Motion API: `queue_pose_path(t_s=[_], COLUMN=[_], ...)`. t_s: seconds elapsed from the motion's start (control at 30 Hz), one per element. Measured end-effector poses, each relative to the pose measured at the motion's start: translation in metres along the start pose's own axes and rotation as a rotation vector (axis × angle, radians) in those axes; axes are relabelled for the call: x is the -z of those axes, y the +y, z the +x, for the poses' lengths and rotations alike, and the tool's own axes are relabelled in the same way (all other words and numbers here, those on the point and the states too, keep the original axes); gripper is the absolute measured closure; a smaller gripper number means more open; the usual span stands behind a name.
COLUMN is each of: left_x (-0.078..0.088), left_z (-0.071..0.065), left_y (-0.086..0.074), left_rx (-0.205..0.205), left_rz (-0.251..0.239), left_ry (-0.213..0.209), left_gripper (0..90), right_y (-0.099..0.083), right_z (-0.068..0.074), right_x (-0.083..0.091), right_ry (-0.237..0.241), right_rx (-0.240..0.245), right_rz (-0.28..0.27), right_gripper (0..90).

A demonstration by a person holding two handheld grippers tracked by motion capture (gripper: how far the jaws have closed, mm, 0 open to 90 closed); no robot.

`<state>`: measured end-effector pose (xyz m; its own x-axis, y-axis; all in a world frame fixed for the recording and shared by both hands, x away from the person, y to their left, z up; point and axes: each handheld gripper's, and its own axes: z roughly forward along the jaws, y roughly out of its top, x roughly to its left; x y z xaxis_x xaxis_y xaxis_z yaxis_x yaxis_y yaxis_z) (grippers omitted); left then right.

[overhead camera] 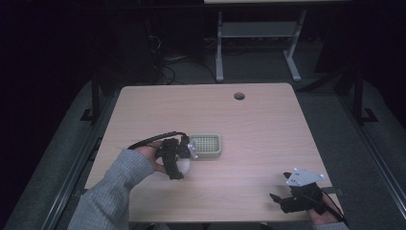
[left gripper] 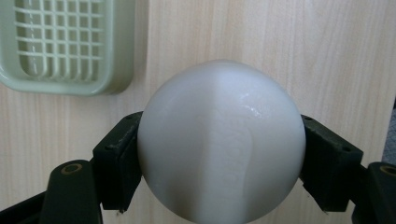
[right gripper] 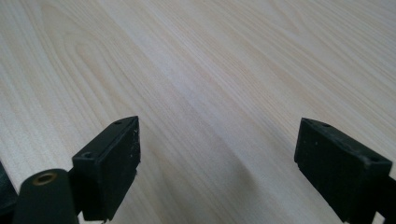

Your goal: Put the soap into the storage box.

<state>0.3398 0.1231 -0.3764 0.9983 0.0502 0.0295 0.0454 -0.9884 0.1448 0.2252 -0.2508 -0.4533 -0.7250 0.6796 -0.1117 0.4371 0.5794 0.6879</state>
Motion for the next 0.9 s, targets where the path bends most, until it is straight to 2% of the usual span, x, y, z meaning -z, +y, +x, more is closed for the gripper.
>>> queue_pose_path(t_s=[0.47,0.9], left_x=[0.004,0.004], left_z=[0.013,0.024], left_y=[0.015,0.022], left_rx=[-0.009,-0.008], left_rz=[0.016,0.035], left_ry=[0.000,0.003], left_gripper=[24.2,24.2], right_y=[0.000,0.000], right_z=[0.000,-0.001], right_x=[0.001,0.001], right_ry=[-0.003,0.000], right_rx=[0.002,-0.006], right_rz=[-0.002,-0.007], right_gripper=[13.9,13.9])
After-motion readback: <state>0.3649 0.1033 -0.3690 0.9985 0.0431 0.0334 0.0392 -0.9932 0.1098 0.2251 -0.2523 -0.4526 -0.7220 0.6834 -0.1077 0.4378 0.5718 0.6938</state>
